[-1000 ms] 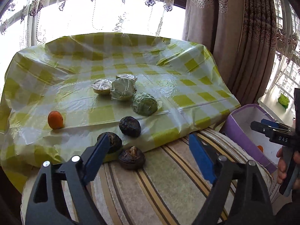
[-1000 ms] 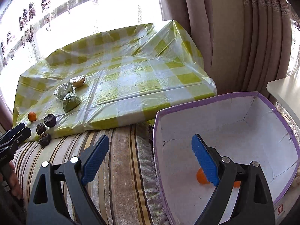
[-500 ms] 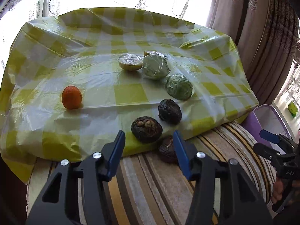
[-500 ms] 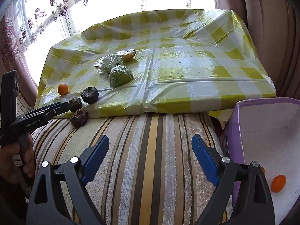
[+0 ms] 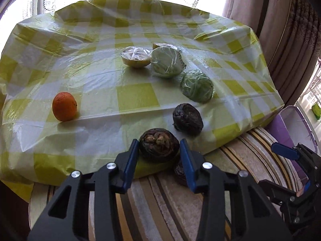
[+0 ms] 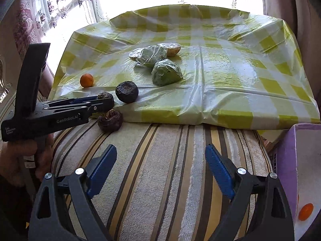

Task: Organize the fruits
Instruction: 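Grasp a dark brown round fruit with the left tool while the right tool approaches a wrapped cabbage, then close the right tool on the plastic-wrapped green cabbage and lift it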

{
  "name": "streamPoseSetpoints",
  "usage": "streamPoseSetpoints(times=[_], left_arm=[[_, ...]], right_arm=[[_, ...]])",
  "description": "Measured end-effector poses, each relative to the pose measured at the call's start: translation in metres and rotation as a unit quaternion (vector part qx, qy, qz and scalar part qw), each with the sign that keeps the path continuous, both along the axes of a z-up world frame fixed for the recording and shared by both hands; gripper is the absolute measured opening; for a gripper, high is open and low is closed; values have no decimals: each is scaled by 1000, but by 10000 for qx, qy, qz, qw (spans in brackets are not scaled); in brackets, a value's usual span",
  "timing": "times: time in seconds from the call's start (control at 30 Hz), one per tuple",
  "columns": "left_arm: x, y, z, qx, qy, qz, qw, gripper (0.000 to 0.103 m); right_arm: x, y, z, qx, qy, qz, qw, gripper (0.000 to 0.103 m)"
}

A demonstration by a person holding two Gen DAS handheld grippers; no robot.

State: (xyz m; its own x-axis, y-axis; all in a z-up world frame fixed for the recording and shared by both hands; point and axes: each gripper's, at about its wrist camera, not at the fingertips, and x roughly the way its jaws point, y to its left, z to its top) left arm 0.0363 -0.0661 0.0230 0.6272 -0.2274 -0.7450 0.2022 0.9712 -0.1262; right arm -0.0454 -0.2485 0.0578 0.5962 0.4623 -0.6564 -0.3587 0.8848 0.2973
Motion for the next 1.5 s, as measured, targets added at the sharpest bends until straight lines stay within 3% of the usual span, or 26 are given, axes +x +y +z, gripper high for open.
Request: streamPoseSetpoints(times=[0.3, 0.5, 0.8, 0.97, 1.1, 1.27, 1.5], left_arm=[[-7, 16, 2, -278, -242, 360, 9987, 39], [-13, 28, 3, -437, -444, 749, 9952, 39], [-17, 32, 4, -511, -583, 846, 9934, 39], [-19, 33, 2, -552, -575, 826, 9934, 39], [-18, 33, 1, -586, -568, 814, 9933, 39], [-18, 34, 1, -608, -574, 810, 9932, 39], [-18, 33, 0, -595, -573, 811, 9933, 39]], right_arm=[[15, 12, 7, -29, -113, -40, 9999, 87], [53, 9, 20, 126, -209, -428, 9988, 87], [119, 35, 23, -225, -153, -604, 9978, 85], [144, 53, 14, -467, -2, -511, 9976, 74], [154, 62, 9, -602, 86, -410, 9973, 72], [156, 69, 4, -748, 131, -360, 9965, 62], [151, 66, 4, -666, 48, -350, 9972, 60]])
